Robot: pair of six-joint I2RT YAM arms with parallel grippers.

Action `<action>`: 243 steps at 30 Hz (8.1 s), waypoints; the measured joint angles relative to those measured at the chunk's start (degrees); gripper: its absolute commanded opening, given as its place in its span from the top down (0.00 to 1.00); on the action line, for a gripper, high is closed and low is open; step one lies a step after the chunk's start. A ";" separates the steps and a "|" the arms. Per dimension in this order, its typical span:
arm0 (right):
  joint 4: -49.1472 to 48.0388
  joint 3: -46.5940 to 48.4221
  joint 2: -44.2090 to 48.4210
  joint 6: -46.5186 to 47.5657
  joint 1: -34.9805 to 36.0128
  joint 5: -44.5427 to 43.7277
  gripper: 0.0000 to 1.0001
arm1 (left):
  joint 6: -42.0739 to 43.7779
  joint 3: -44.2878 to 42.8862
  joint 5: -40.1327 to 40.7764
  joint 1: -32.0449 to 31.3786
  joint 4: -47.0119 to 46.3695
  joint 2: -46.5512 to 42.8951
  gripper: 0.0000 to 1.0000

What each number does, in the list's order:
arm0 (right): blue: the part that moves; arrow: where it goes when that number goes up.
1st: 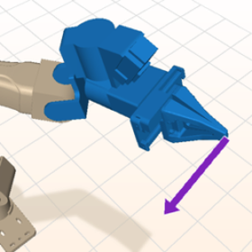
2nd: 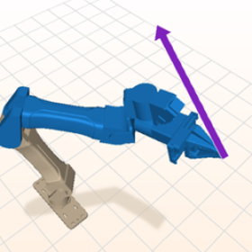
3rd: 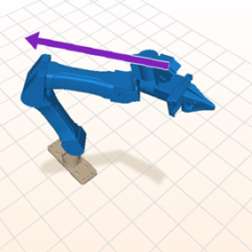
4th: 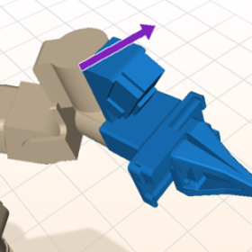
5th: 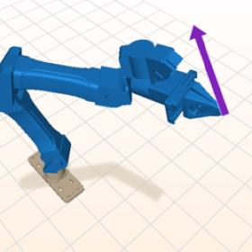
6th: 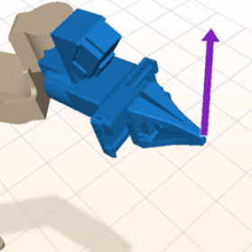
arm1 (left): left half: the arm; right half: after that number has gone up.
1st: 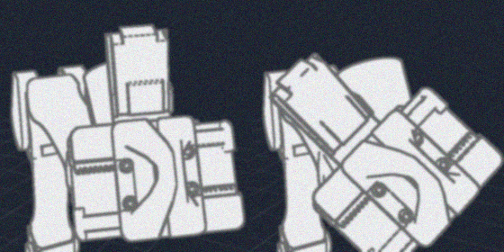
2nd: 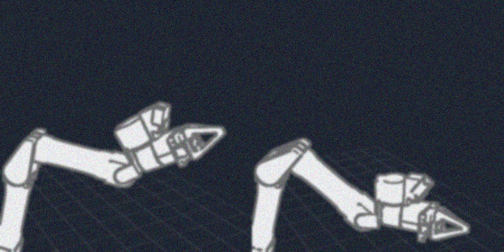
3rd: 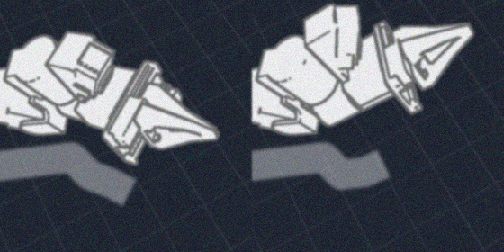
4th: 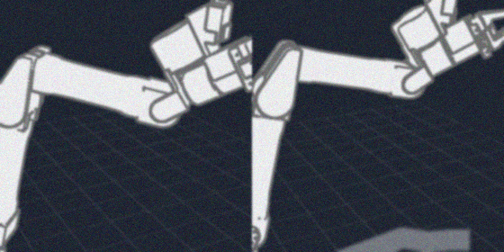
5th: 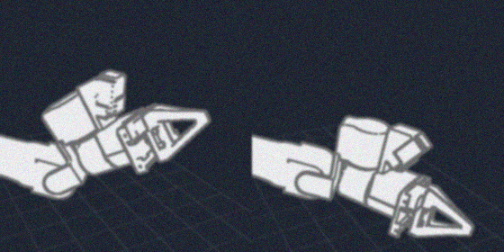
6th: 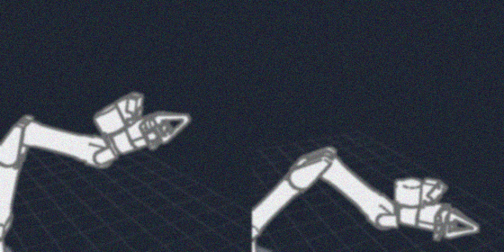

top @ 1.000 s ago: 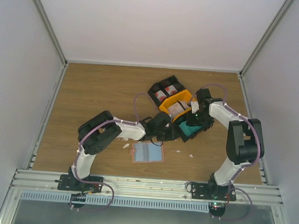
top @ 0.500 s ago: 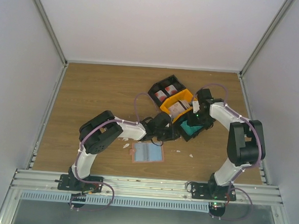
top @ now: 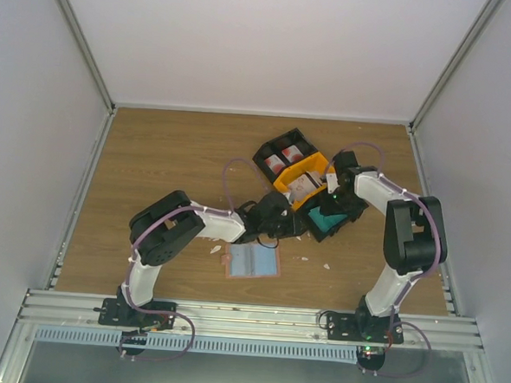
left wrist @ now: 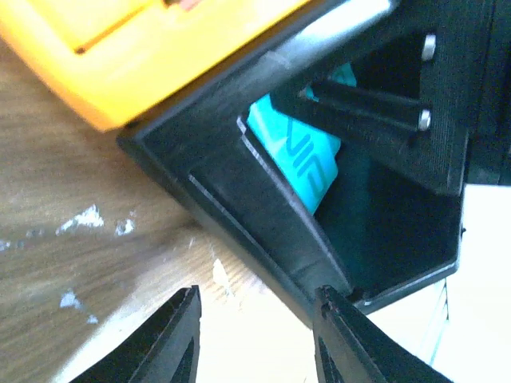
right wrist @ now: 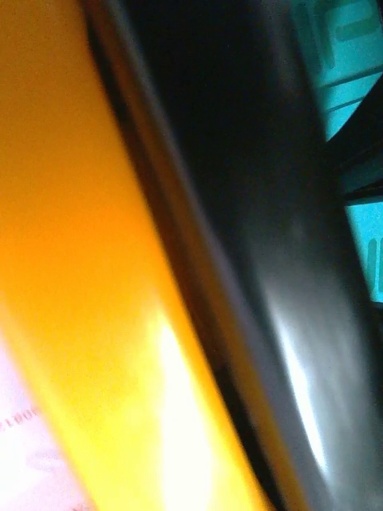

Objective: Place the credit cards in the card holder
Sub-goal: Pick up the credit card from the storage box, then insert the credit card into the card holder.

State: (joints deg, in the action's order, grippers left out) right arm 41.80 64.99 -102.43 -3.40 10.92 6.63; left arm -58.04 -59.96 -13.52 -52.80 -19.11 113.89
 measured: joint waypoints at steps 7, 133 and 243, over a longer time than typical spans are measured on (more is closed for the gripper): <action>0.70 0.00 0.00 -0.72 0.00 3.37 0.84 | 0.87 -6.80 2.40 0.00 4.33 1.46 0.71; -37.22 -27.02 47.39 -35.23 11.76 56.65 0.84 | 9.01 21.53 -11.91 5.35 10.86 -52.68 1.00; -89.44 -48.85 6.23 -66.10 36.13 26.95 0.99 | 4.57 40.63 0.57 6.21 29.46 -49.16 0.78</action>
State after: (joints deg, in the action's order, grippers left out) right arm -47.64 16.14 -96.20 -69.49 47.05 33.58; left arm -53.47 -19.33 -12.95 -46.59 10.35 64.73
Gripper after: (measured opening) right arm 0.009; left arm 0.228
